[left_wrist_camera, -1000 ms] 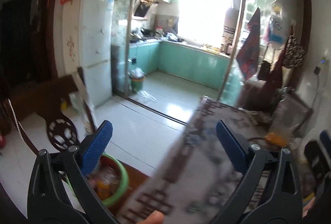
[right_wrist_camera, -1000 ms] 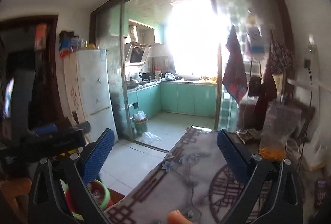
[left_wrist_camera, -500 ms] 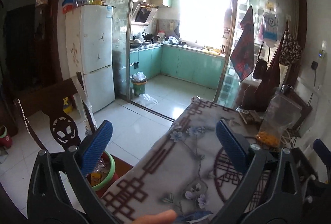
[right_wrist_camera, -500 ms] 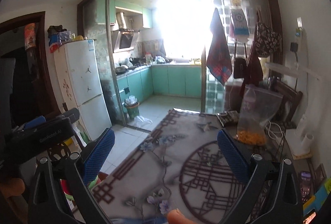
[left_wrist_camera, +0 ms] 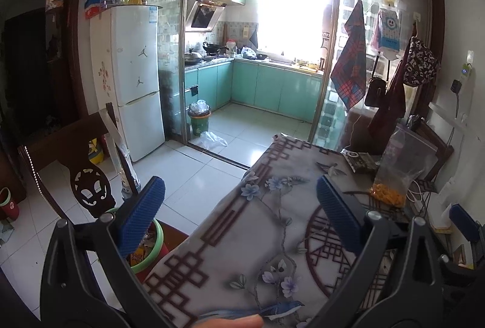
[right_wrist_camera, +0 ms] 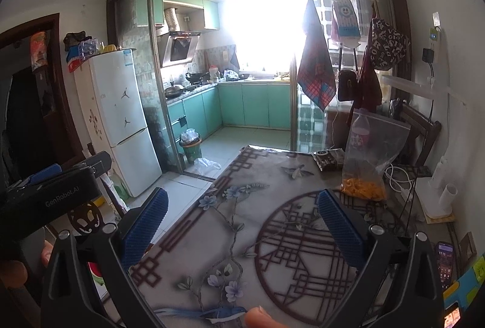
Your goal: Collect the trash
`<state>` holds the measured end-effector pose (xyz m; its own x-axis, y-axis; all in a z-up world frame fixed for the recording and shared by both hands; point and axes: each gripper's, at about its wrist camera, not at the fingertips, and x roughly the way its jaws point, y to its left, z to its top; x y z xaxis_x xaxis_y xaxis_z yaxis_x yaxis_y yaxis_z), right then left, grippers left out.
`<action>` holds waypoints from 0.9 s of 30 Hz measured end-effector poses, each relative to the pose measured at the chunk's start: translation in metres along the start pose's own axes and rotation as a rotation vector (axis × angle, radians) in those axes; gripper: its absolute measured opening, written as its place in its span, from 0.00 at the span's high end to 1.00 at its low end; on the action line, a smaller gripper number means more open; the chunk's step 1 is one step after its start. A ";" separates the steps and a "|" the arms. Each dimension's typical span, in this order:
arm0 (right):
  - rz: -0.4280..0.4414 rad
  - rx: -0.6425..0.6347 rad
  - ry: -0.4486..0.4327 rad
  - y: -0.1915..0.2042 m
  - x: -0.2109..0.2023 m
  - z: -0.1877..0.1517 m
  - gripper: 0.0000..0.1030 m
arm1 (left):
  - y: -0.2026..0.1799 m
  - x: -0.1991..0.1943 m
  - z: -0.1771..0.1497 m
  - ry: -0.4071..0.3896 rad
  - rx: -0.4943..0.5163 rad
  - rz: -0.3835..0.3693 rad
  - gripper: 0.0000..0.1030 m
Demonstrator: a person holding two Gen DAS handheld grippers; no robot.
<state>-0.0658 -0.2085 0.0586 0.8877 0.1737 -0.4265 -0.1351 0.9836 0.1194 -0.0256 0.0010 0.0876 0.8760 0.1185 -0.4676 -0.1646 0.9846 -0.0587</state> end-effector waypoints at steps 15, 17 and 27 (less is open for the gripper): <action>0.000 0.009 0.012 -0.004 0.000 -0.002 0.07 | -0.008 -0.001 -0.002 0.010 0.017 0.002 0.05; 0.001 0.010 0.013 -0.004 0.000 -0.002 0.07 | -0.008 -0.001 -0.002 0.011 0.018 0.002 0.05; 0.000 0.014 0.018 -0.004 0.000 -0.004 0.07 | -0.009 0.001 -0.003 0.015 0.022 0.001 0.05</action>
<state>-0.0667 -0.2126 0.0540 0.8798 0.1742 -0.4422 -0.1284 0.9829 0.1318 -0.0248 -0.0086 0.0847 0.8691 0.1178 -0.4804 -0.1553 0.9871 -0.0389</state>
